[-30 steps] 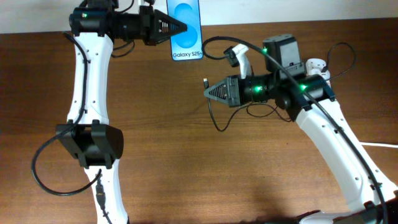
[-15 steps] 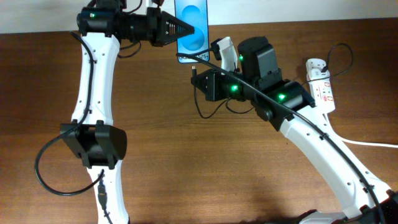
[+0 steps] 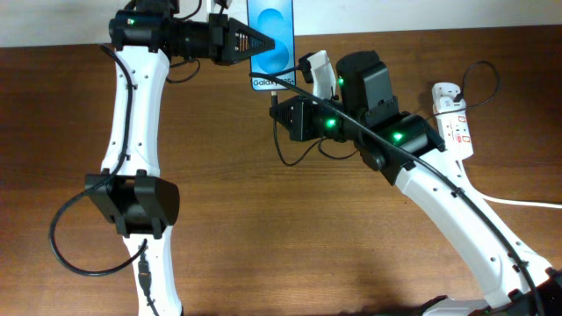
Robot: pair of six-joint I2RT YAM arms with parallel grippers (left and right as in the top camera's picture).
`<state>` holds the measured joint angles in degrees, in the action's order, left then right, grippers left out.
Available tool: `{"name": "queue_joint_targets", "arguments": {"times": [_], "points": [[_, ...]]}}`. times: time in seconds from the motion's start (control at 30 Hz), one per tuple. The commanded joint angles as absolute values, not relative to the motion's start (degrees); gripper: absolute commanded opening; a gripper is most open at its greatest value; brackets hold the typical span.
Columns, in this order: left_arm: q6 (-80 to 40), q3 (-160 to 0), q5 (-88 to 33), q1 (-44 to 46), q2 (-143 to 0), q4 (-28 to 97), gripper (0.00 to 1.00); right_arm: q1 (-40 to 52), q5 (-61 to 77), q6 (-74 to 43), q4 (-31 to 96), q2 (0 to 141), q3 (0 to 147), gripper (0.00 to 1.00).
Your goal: Plug charger to phone and switch on socket
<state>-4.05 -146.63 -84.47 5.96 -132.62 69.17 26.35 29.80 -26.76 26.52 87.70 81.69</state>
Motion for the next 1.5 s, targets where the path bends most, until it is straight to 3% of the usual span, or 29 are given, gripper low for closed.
{"name": "queue_joint_targets", "arguments": {"times": [0.0,1.47], "points": [[-2.9,-147.35,-88.88,6.02,-131.68,69.04,0.0,26.2,29.34,-26.7,26.09,87.79,82.11,0.04],[-0.38,-147.35,-89.8,6.31,-131.68,69.06,0.0,24.4,37.47,-27.99,25.71,87.83,82.08,0.04]]}}
